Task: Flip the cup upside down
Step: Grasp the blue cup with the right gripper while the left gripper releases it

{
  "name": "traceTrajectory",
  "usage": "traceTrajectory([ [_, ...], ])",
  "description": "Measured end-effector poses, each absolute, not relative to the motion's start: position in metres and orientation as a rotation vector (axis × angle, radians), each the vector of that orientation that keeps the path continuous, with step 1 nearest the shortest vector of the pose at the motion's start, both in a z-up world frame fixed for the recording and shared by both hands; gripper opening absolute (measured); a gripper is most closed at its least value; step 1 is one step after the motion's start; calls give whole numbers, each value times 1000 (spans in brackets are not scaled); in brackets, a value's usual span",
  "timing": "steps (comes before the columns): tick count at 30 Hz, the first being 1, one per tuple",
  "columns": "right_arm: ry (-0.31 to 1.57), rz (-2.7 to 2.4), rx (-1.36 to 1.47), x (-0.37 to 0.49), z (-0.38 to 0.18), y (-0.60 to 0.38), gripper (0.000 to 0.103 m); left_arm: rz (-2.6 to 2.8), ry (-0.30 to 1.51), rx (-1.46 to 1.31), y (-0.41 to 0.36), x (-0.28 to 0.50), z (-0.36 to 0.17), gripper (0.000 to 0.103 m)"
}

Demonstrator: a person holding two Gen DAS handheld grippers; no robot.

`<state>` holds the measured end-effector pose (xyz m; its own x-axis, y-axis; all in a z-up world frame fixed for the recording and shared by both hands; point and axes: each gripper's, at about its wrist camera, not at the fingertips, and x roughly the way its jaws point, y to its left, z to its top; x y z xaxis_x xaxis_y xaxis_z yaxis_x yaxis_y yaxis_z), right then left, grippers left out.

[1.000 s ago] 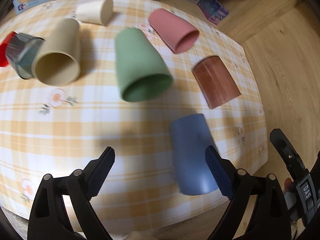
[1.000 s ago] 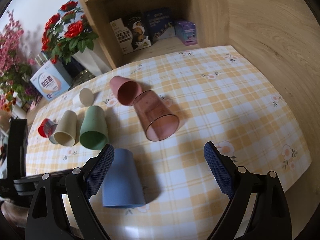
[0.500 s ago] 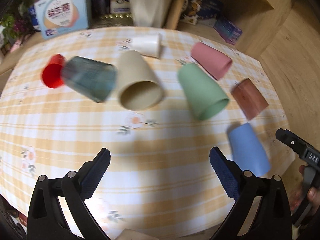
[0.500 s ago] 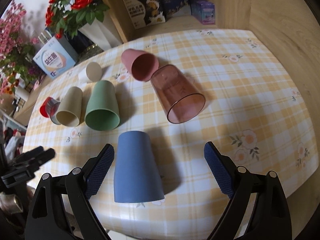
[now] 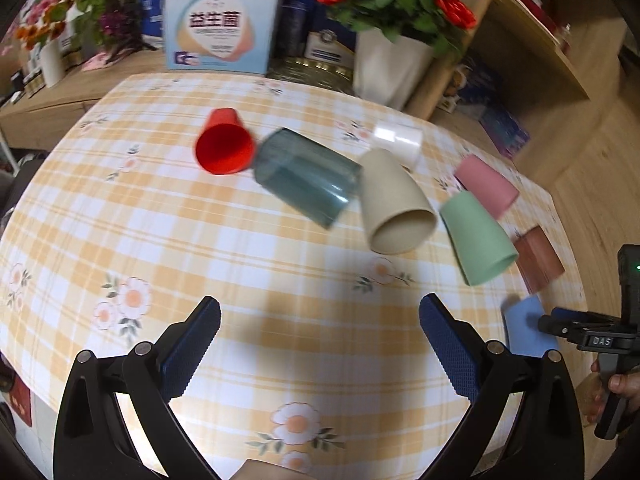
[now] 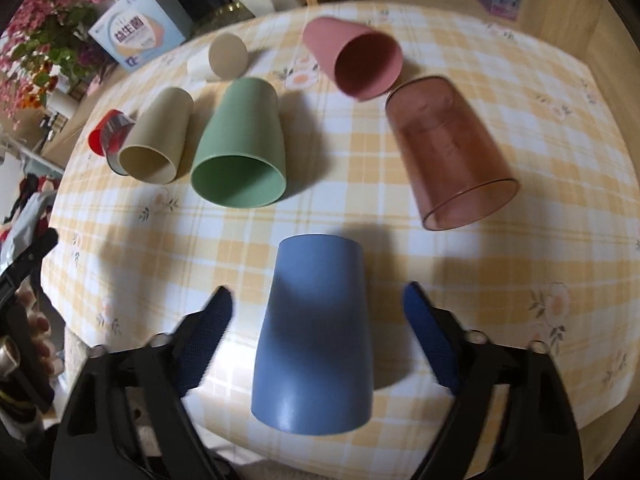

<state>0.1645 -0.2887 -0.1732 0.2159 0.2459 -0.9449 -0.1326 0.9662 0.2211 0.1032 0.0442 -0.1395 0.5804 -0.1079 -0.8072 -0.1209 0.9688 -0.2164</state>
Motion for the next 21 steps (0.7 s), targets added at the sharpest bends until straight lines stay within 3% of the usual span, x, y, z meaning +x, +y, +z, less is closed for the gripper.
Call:
traceTrajectory([
  [21,1458,212,2,203,-204,-262,71,-24,960,-251,43,99,-135,97],
])
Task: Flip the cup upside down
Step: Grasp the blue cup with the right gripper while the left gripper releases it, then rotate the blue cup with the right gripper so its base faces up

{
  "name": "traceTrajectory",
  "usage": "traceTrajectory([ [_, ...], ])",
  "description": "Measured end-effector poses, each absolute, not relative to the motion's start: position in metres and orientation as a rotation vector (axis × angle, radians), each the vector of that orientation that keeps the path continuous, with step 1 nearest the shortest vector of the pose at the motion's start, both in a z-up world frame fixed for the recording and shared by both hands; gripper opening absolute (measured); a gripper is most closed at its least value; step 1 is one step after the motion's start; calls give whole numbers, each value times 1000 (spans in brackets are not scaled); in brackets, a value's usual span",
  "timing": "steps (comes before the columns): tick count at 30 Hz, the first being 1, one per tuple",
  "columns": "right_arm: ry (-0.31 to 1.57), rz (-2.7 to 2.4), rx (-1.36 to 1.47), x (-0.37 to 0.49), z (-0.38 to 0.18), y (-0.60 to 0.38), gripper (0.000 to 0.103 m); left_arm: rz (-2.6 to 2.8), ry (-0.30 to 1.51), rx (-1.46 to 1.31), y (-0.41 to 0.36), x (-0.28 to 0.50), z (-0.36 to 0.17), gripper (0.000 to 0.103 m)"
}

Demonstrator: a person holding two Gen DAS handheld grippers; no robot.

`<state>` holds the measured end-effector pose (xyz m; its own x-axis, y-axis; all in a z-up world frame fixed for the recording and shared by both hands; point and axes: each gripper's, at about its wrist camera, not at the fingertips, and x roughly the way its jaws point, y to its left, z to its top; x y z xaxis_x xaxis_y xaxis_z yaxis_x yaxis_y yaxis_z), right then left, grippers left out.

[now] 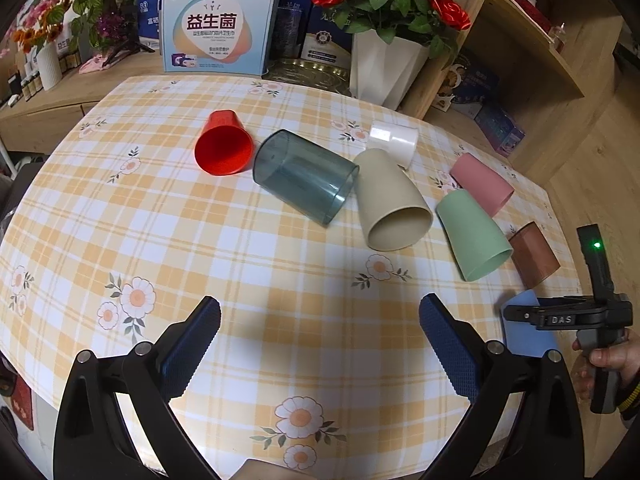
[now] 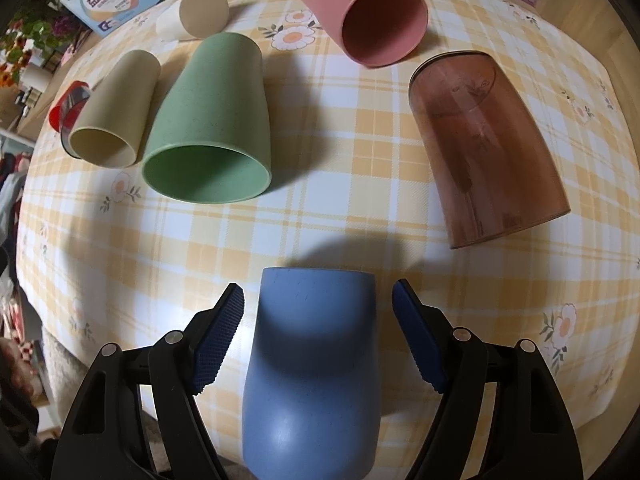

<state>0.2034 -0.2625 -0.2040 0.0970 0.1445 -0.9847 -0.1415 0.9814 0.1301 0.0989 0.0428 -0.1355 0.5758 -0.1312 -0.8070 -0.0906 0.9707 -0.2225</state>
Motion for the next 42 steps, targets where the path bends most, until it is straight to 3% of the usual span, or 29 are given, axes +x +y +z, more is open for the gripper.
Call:
traceTrajectory([
  [11,1499,214,27,210,-220,-257,70,-38,965,-258,39,98,-132,97],
  [15,1498,218,30,205,-223,-260,56,-45,972,-257,37,98,-132,97],
  [42,1201,262,224,136,-173,-319,56,-28,976,-260,39,90,-125,97],
])
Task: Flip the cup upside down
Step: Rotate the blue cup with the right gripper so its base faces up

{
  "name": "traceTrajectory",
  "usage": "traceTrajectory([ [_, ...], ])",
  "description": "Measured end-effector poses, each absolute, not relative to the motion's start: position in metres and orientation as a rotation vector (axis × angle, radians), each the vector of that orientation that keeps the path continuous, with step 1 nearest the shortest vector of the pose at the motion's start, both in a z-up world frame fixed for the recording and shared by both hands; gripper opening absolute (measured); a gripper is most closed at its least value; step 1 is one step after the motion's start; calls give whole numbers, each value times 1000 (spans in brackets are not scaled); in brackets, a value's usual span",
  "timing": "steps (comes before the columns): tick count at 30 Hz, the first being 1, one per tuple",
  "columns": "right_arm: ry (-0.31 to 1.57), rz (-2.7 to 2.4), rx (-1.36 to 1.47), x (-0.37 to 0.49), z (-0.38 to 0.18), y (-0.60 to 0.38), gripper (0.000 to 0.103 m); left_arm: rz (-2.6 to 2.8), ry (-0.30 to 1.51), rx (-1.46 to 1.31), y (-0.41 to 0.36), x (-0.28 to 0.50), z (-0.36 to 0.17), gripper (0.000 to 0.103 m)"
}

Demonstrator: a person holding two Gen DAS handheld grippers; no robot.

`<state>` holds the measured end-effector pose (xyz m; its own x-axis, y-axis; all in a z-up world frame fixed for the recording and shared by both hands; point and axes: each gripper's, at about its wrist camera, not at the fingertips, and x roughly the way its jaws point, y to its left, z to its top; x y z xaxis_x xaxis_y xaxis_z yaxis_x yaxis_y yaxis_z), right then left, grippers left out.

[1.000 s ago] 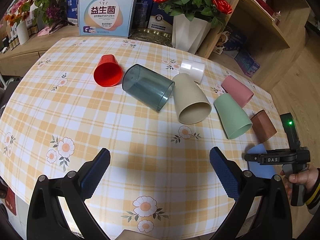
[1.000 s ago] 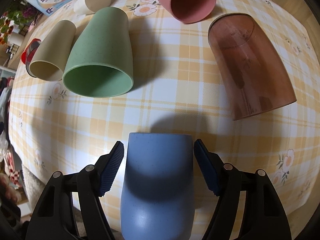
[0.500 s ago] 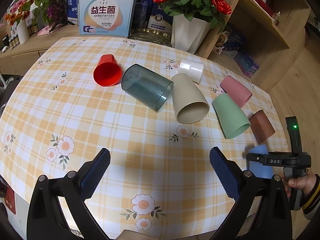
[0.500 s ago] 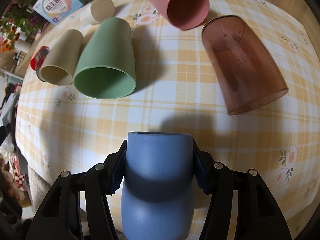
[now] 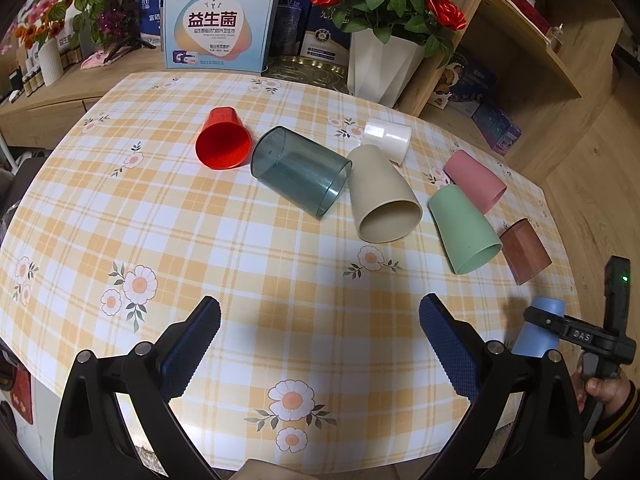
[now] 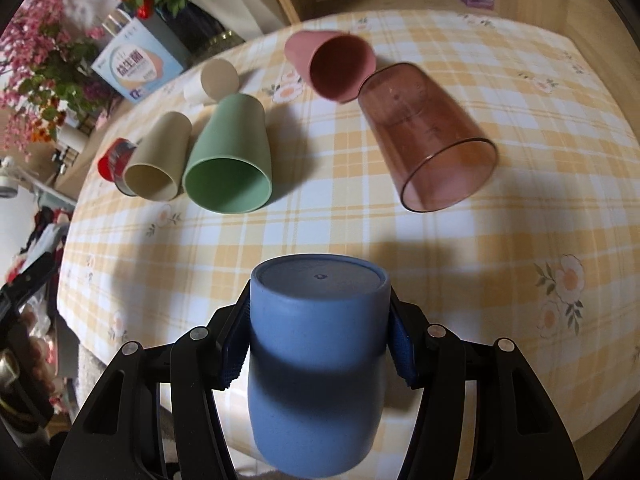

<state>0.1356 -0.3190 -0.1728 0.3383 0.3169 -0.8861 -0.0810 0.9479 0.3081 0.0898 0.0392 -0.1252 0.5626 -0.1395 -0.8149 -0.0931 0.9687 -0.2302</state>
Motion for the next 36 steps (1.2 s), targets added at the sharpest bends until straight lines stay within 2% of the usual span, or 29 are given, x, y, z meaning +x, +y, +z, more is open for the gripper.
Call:
traceTrajectory([
  [15,1043,207,143,112,-152,-313,55,-36,986,-257,35,89,-128,97],
  [21,992,179,-1,121,-150,-294,55,-33,986,-260,36,89,-128,97],
  [25,991,171,-86,130,-153,-278,55,-32,989,-260,36,89,-128,97],
  [36,1014,167,-84,141,-157,-267,55,-28,984,-269,40,87,-124,97],
])
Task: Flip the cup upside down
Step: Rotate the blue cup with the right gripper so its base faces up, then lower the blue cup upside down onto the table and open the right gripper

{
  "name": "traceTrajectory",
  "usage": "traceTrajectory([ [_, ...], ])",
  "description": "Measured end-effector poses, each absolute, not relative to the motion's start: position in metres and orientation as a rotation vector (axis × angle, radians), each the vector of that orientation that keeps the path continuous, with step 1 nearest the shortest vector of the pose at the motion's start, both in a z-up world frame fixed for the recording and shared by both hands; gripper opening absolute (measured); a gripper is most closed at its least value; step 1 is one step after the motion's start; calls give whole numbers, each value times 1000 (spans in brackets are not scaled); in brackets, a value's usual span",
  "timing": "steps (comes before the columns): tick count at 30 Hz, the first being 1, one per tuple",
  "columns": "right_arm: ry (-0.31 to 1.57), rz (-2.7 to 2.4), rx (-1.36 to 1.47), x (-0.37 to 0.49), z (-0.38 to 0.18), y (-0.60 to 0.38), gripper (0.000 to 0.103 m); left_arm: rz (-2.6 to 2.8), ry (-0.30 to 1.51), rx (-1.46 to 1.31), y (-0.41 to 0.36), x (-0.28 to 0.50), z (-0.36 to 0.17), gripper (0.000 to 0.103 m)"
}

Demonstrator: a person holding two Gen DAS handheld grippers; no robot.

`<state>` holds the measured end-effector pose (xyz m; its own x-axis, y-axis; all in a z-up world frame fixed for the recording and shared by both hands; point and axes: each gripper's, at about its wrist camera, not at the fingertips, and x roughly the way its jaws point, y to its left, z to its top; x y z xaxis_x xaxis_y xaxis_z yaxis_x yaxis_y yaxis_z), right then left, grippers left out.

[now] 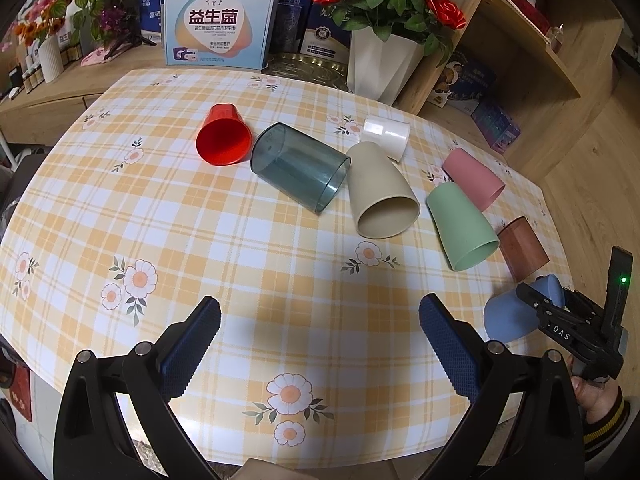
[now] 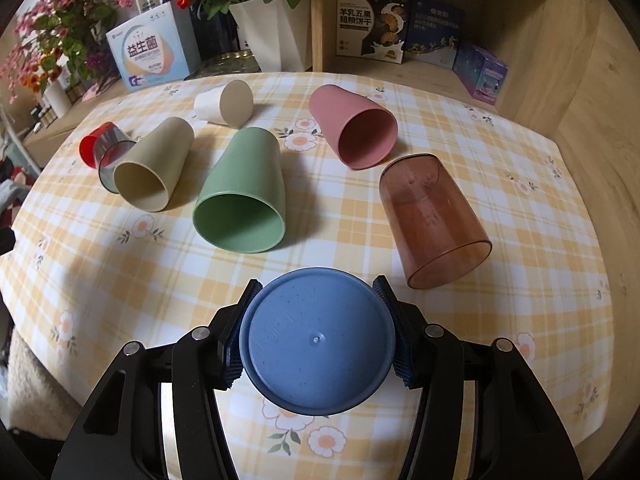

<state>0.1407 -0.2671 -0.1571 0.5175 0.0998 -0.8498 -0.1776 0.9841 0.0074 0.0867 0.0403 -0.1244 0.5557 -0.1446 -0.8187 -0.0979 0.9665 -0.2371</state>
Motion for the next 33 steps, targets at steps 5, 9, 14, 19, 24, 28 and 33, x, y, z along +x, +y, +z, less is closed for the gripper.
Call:
traceTrajectory([
  [5,1022,162,-64,140,-156,-269,55,-33,981,-262,40,87,-121,97],
  [9,1021,161,-45,139,-153,-271,56,-40,968,-237,36,85,-115,97],
  [14,1015,156,-4,137,-142,-275,57,-36,934,-203,34,83,-103,97],
  [19,957,195,49,128,-117,-277,72,-19,862,-141,31,77,-83,97],
  [24,875,177,99,117,-89,-281,89,-21,784,-104,29,72,-59,97],
  [28,792,134,85,103,-63,-276,89,-26,717,-69,27,65,-38,97],
  [33,705,125,54,87,-36,-264,89,-20,634,-10,22,54,-17,97],
])
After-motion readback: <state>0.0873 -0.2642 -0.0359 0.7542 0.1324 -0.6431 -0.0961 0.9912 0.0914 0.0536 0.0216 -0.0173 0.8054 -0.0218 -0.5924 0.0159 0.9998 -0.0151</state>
